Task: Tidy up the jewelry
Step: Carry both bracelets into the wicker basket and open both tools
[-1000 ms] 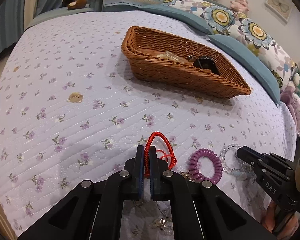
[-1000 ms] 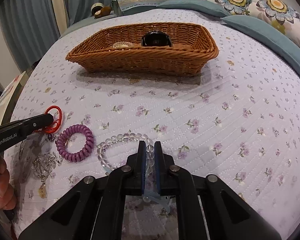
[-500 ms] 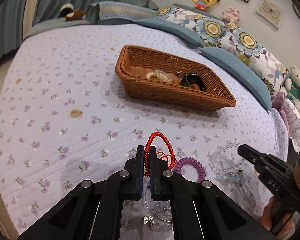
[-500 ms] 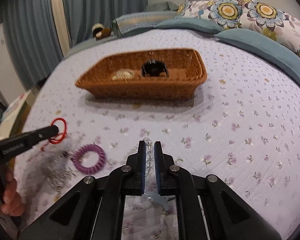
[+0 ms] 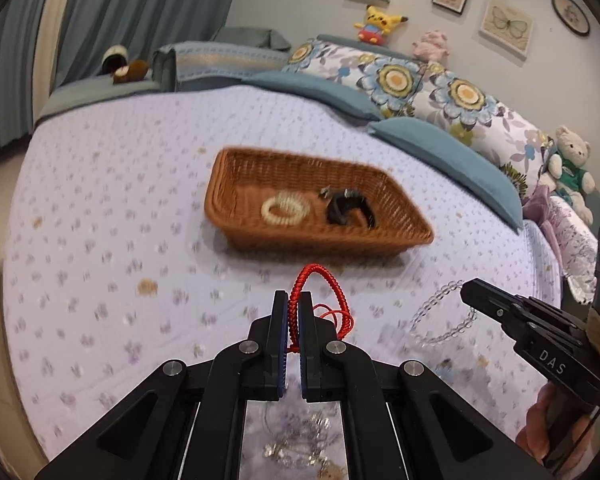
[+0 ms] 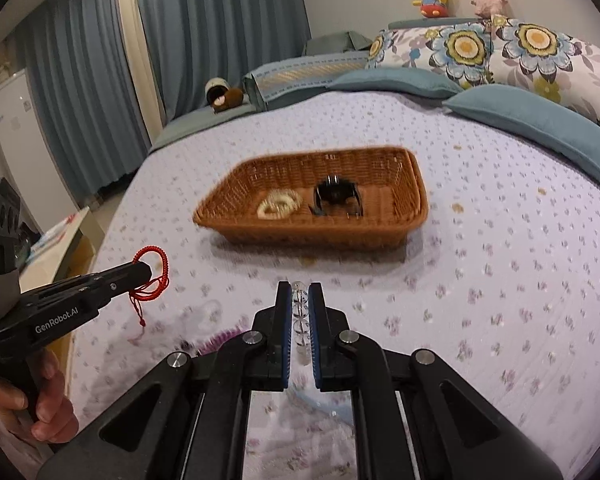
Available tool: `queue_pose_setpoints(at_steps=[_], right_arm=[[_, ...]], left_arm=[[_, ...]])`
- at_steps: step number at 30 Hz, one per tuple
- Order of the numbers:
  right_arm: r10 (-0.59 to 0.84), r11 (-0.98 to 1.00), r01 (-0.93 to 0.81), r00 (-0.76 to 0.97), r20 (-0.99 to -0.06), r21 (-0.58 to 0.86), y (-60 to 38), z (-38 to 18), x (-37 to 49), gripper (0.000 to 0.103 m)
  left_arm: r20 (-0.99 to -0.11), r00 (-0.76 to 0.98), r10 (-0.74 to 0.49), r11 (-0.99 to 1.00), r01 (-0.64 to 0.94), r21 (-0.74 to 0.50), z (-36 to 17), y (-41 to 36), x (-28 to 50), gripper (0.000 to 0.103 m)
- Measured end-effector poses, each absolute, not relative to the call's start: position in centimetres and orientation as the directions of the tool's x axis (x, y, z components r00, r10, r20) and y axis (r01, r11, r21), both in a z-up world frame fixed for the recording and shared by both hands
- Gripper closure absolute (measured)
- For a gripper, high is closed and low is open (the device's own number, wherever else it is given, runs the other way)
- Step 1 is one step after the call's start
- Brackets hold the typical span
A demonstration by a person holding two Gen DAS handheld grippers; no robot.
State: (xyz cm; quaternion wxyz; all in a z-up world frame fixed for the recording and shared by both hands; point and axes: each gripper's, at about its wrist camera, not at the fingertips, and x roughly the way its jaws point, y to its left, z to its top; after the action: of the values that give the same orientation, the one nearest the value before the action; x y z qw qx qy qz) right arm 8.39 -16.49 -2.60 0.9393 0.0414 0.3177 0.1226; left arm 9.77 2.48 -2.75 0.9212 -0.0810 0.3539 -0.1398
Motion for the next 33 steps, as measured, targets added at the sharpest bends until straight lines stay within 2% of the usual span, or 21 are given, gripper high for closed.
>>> queue_pose_setpoints(at_steps=[7, 12, 22, 33], right_arm=[[0.250, 0.968, -0.198, 0.811, -0.529, 0.154, -16.8, 1.1, 13.8, 0.093], [0.252, 0.967, -0.194, 0.807, -0.534, 0.163, -16.5, 1.5, 18.7, 0.093], [0.298, 0.953, -0.195, 0.743, -0.599, 0.232, -16.6, -2.7, 26.4, 0.093], [0.269, 0.959, -0.139, 0.717, -0.643, 0.245, -17.8, -5.9, 27.8, 0.092]], left_arm=[[-0.592, 0.727, -0.348, 0.936, 0.235, -0.261, 0.4, 1.6, 15.7, 0.099], [-0.604, 0.710, -0.363, 0.931, 0.249, -0.267, -0.1, 0.2, 21.8, 0.099], [-0.631, 0.658, -0.410, 0.912, 0.278, -0.303, -3.4, -1.9, 29.7, 0.099], [-0.704, 0.602, -0.376, 0.927, 0.237, -0.292, -7.8, -2.8, 31.6, 0.098]])
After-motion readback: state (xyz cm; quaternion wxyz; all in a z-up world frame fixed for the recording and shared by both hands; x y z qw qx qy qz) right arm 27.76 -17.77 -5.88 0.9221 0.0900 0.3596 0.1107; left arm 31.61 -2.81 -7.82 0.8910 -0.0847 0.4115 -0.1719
